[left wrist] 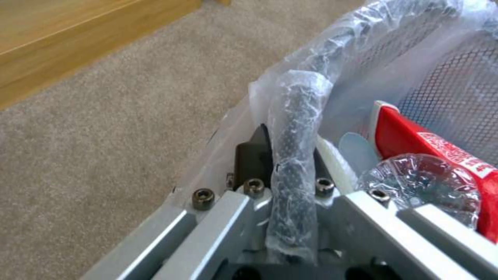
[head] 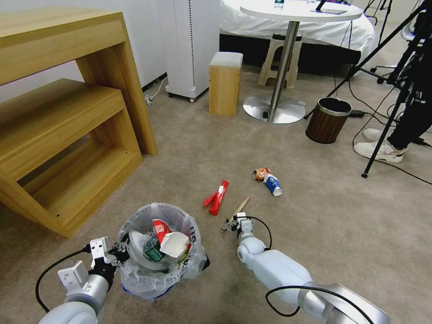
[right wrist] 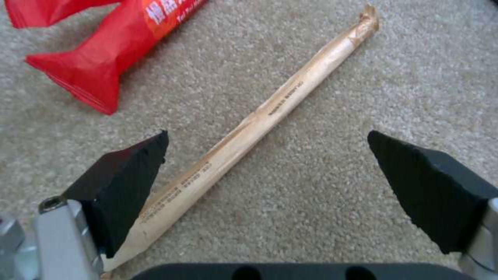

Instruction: Pick up the trash bin and place the garbage on the floor into it.

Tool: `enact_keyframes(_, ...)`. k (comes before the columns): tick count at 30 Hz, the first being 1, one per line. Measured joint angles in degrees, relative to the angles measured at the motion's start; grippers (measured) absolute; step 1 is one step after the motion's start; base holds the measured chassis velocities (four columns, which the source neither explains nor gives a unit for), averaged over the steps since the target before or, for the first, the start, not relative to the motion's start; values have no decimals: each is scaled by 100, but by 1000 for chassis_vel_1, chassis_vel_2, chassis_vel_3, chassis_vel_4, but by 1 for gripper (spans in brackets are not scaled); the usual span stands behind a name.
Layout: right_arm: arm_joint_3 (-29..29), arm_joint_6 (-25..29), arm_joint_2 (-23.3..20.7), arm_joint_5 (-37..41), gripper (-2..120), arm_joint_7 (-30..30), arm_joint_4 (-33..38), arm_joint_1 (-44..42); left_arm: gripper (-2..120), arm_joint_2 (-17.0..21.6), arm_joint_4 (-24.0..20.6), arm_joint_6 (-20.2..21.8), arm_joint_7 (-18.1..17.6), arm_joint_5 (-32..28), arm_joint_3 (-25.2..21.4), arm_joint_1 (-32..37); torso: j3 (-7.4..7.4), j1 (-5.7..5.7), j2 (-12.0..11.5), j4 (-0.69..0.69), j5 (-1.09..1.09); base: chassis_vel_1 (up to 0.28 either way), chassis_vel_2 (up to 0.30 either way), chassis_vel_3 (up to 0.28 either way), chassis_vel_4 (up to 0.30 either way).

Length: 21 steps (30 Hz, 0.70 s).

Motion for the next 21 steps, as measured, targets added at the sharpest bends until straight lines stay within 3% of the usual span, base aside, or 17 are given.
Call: enact_keyframes(21, 387, -250, 252, -41, 92, -447, -727, 195, 1, -21, -87, -37, 27, 15, 12, 105, 0, 0, 0, -1, 0, 0, 0, 0, 0)
